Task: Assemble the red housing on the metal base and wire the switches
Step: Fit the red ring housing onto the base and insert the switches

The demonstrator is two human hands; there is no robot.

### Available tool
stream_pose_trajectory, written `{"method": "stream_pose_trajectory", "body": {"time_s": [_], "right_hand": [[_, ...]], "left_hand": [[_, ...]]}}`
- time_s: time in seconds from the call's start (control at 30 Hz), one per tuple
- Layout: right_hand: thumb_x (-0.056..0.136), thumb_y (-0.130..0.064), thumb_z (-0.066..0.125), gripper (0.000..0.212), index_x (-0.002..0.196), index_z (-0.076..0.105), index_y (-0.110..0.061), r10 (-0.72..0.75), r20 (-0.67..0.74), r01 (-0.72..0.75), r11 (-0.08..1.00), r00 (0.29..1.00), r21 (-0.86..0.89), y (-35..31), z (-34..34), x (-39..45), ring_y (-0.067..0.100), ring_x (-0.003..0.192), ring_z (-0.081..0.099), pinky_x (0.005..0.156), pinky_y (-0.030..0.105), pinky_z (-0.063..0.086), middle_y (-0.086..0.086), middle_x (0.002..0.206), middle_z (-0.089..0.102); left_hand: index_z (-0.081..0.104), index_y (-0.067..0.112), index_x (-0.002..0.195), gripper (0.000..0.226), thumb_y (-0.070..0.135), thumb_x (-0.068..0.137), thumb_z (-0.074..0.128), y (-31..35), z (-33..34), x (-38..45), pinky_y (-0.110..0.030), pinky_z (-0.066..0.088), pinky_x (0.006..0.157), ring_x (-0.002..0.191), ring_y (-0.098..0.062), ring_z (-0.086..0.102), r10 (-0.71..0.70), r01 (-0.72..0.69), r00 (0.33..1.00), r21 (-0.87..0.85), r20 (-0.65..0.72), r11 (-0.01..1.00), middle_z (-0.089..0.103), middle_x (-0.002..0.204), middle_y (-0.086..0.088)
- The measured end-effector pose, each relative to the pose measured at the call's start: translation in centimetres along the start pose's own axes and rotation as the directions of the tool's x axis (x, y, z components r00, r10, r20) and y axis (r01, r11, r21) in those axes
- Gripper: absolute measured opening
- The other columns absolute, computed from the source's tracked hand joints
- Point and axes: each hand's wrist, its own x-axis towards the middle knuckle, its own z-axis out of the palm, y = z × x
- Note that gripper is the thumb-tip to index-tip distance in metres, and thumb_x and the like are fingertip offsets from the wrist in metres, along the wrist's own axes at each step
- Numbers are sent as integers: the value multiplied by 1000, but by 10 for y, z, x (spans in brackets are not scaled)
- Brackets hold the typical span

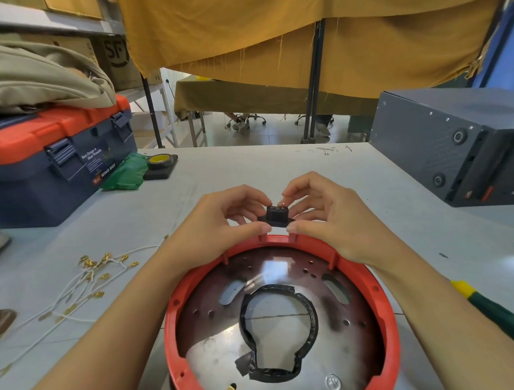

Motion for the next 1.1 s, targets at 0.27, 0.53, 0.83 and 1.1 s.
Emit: {"method": "stream_pose_trajectory", "body": {"time_s": [0.27, 0.53, 0.83, 1.1], "right_hand": [[73, 5, 73, 35, 99, 64, -17, -24, 20, 25, 999, 1000, -48, -2, 2, -1, 4, 89, 63, 82, 14, 50, -3, 98, 66], [77, -3, 71, 21, 91, 67, -19, -9, -10, 8, 996, 1000, -84, -1, 2, -1, 8, 81, 64, 82, 24, 53, -4, 87, 69], [78, 6, 67, 24, 82, 67, -18, 19, -46, -20, 1000, 999, -21, -1, 1, 0, 4, 70, 63, 69, 16, 51, 0, 79, 69], [75, -2, 72, 21, 72, 66, -21, 32, -121, -55, 980, 992, -190, 3, 5, 0, 3, 72, 64, 74, 21, 53, -3, 79, 68]], "left_hand": [[71, 23, 96, 24, 28, 73, 73, -1, 2, 0, -25, 52, 80, 79, -9, 67, -25, 25, 1000, -26, -3, 999, 71, 87, 8], [66, 21, 87, 20, 18, 70, 76, -1, 0, 0, -27, 53, 79, 75, -14, 69, -24, 25, 1000, -84, 15, 996, 72, 80, -1], [66, 15, 93, 19, 4, 77, 71, -1, 0, -1, -22, 51, 76, 73, -16, 66, 15, -13, 999, -60, 36, 998, 69, 83, -3], [71, 10, 82, 9, 3, 78, 72, -4, 1, 2, -20, 50, 77, 81, -11, 67, -38, 39, 997, 19, -62, 999, 69, 90, 0]]}}
